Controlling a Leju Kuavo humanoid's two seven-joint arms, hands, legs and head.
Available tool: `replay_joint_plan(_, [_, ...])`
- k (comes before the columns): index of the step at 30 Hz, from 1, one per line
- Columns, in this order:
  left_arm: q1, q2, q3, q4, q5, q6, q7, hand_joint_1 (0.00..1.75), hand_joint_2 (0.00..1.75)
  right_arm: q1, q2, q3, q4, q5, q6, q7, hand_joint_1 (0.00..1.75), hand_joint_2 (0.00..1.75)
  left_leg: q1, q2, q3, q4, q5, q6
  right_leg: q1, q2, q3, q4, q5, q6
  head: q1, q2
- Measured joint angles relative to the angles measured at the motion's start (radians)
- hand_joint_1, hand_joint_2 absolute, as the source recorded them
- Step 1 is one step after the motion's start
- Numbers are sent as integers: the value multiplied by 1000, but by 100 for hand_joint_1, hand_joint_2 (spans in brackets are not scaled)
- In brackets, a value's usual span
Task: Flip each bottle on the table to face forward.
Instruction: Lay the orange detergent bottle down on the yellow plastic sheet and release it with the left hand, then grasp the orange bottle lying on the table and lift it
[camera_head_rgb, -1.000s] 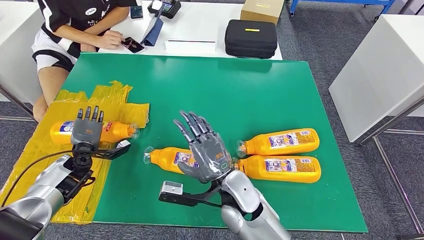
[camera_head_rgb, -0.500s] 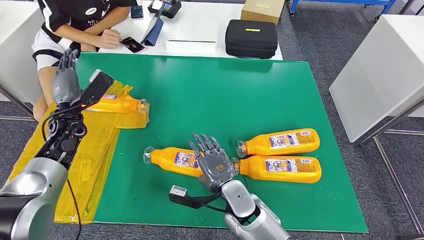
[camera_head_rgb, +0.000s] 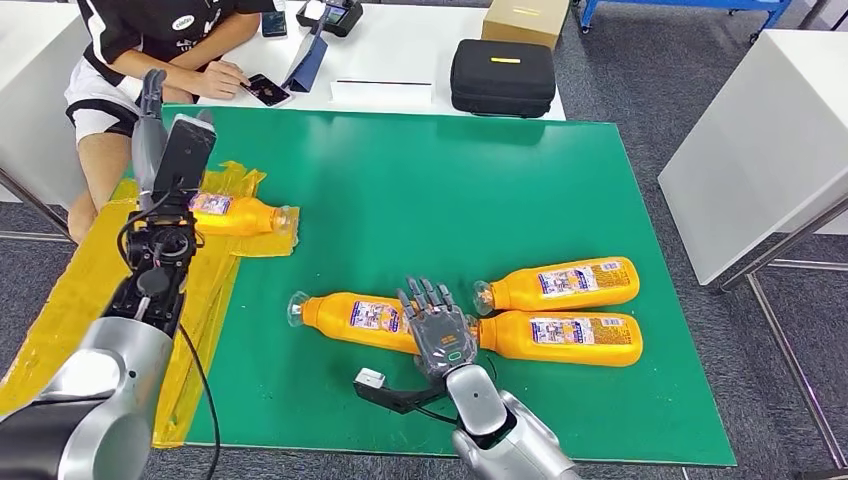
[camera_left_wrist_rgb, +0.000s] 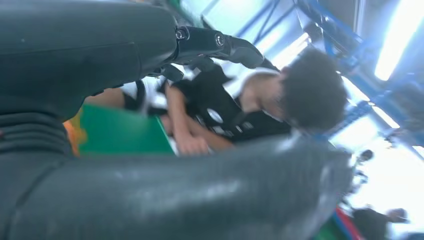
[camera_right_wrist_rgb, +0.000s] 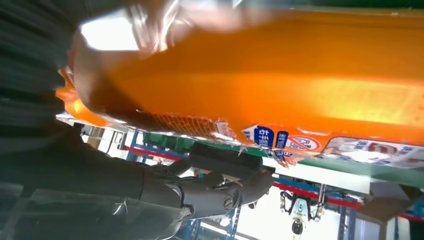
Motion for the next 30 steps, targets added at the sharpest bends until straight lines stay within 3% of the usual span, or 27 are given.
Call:
replay_joint_plan(5, [91, -46, -100, -166, 128, -53, 13, 0, 0, -68, 15, -35, 117, -71, 4, -61, 68, 175, -1, 0, 2, 0, 0, 0, -1, 0, 2, -1, 1, 0, 0, 0])
replay_joint_plan(8, [128, -57, -159, -241, 167, -70, 13, 0, 0, -94, 21, -54, 169, -92, 6, -75, 161, 175, 0, 0, 3, 0, 1, 1, 0, 0, 2, -1, 1, -1, 0, 0])
replay_joint_plan(9, [137, -59, -174, -260, 173, -72, 13, 0, 0, -101, 23, -59, 181, -97, 7, -79, 175, 175, 0, 0, 3, 0, 1, 1, 0, 0, 2, -1, 2, -1, 0, 0])
replay_joint_plan(22, [209, -63, -300, -408, 233, -75, 7, 0, 0, -154, 48, -121, 267, -181, 19, -162, 175, 175, 0, 0, 6, 0, 1, 0, 0, 0, 5, -1, 2, -2, 0, 0])
replay_joint_plan(30, [232, -65, -314, -424, 366, -180, 21, 0, 0, -157, 68, -175, 273, -270, -41, -249, 175, 175, 0, 0, 6, 0, 1, 0, 0, 0, 5, 0, 3, -2, 0, 0])
